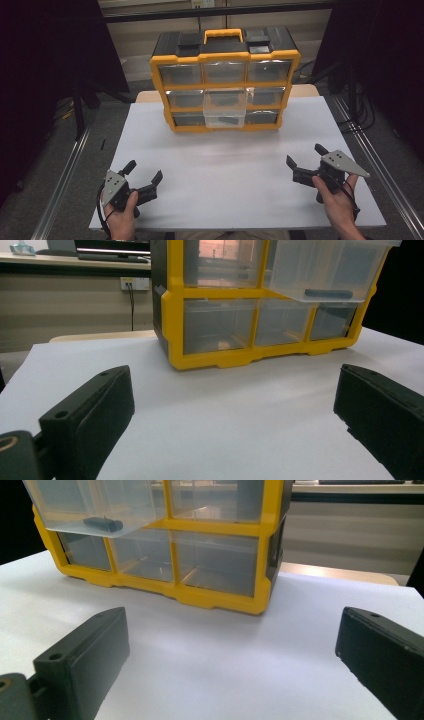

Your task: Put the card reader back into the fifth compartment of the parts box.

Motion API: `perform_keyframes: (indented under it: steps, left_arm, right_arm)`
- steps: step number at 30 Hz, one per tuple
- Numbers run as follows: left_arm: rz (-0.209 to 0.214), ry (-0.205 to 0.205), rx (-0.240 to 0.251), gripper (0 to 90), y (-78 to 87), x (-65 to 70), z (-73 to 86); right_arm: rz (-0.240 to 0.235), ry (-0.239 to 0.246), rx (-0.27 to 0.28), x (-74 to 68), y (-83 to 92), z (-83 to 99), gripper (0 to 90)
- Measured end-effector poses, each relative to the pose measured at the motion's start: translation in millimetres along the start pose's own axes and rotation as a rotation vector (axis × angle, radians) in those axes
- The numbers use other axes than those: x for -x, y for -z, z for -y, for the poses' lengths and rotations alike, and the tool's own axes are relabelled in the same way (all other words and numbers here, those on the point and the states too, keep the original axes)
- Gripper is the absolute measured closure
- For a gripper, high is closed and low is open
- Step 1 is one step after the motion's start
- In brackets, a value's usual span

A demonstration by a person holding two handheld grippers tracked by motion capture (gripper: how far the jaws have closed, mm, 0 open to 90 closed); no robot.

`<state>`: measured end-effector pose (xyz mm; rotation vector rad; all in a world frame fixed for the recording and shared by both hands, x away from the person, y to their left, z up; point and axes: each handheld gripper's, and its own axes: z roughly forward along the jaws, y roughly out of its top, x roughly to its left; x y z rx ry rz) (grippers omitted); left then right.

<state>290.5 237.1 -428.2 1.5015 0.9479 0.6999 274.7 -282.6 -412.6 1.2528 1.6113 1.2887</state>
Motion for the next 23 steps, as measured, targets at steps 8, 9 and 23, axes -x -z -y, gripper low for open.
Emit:
perform_keyframes:
  steps: [8,9,23]
  left_arm:
    - [-0.007,-0.006,-0.011,2.9,1.6,0.3,1.5]
    - [-0.008,-0.008,-0.011,2.9,1.8,0.2,1.5]
    - [0.006,-0.003,-0.024,2.9,0.6,-0.5,2.1]
  right_arm:
    - [0.017,-0.014,-0.022,4.8,8.9,11.9,0.6]
    - [0.013,-0.019,-0.023,5.3,10.2,12.8,0.6]
    - [0.033,-0.049,-0.035,12.7,12.9,28.6,0.6]
